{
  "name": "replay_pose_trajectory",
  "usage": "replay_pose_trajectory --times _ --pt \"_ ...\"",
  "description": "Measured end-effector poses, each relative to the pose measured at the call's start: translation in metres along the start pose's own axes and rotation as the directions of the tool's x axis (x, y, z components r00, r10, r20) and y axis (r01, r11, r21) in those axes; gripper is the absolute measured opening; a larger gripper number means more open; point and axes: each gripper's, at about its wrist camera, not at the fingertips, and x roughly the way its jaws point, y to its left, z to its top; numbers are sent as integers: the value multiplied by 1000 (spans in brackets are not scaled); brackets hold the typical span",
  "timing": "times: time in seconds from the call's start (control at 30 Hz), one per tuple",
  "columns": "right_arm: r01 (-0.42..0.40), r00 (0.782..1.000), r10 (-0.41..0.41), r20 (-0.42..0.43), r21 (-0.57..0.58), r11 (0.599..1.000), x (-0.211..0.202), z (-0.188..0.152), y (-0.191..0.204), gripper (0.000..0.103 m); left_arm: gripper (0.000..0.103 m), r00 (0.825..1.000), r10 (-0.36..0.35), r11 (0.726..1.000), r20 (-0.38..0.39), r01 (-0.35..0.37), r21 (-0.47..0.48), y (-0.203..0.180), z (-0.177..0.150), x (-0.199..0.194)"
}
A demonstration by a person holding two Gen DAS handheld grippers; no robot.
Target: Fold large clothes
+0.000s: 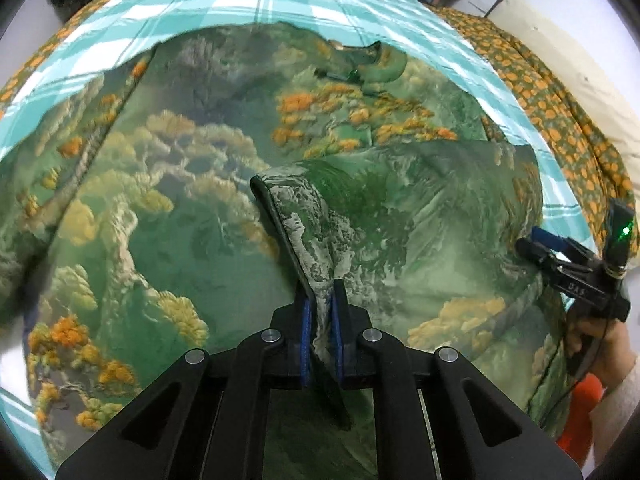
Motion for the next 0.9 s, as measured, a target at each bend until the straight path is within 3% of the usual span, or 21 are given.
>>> replay_pose_trajectory --times 0.2,0.37,0.5,0.63,0.9 --pt "-8 997 7 -74 -6 1000 5 25 0 74 9 1000 4 1000 12 -5 13 4 -5 11" --pt "-15 999 13 36 48 999 -14 76 -6 74 9 999 -9 1000 31 9 -7 10 -10 13" --pt "-22 1000 20 11 114 993 19 107 -13 74 10 999 -4 1000 44 5 -7 13 -14 12" --pt "-4 996 15 -83 135 991 64 96 -16 74 10 999 3 1000 54 -2 -3 13 -16 13" --pt "-12 997 21 -70 127 992 59 80 -14 74 11 998 -11 1000 61 12 -18 15 -21 16"
